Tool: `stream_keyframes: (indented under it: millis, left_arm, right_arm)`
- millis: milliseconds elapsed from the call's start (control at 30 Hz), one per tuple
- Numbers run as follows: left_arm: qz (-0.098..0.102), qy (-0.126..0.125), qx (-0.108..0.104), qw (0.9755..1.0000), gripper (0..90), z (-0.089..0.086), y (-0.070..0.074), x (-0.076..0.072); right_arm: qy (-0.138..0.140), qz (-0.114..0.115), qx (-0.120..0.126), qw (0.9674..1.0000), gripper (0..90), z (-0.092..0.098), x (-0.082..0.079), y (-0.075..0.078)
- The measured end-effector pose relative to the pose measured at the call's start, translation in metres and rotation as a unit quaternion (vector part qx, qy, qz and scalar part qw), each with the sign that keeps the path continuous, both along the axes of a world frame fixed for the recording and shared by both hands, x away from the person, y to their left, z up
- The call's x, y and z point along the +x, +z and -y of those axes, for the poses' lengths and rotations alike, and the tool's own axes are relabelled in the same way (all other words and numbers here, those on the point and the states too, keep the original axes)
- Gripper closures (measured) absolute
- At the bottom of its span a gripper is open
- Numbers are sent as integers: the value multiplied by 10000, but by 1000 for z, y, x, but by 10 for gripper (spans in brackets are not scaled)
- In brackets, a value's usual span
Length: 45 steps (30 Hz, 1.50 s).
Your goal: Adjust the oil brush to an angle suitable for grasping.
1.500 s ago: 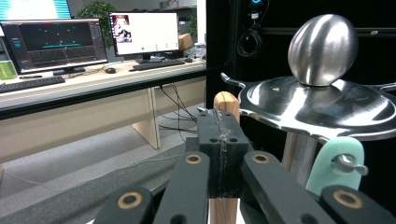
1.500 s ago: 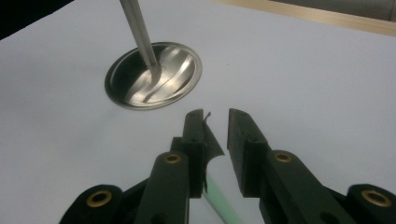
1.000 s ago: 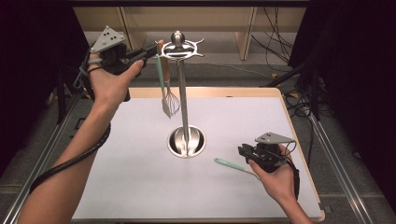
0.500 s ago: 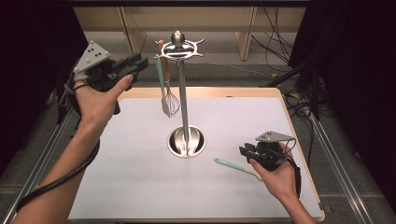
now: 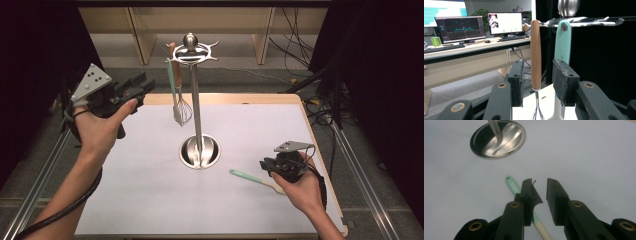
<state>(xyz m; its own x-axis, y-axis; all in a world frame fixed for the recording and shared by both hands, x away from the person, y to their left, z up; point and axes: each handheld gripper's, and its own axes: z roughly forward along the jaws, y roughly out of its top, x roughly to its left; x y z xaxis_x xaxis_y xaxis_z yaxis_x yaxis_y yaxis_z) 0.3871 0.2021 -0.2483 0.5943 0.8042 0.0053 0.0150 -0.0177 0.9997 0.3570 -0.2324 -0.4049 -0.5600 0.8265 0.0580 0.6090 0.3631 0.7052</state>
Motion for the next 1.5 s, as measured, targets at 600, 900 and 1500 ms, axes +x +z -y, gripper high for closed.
stream_keyframes:
  millis: [600, 900, 1500]
  left_arm:
    - [-150, 13, -85, 9999, 516, -17, -44, -27]
    - [-253, -1, -34, 9997, 501, -19, -52, -27]
    - [-425, -15, -25, 9991, 476, -16, -59, -24]
  right_arm:
    - [233, -774, -681, 9944, 766, 2, 5, -5]
    - [486, -1162, -1013, 9868, 749, 4, 8, -9]
    - [898, -1674, -1454, 9710, 727, -3, 27, -33]
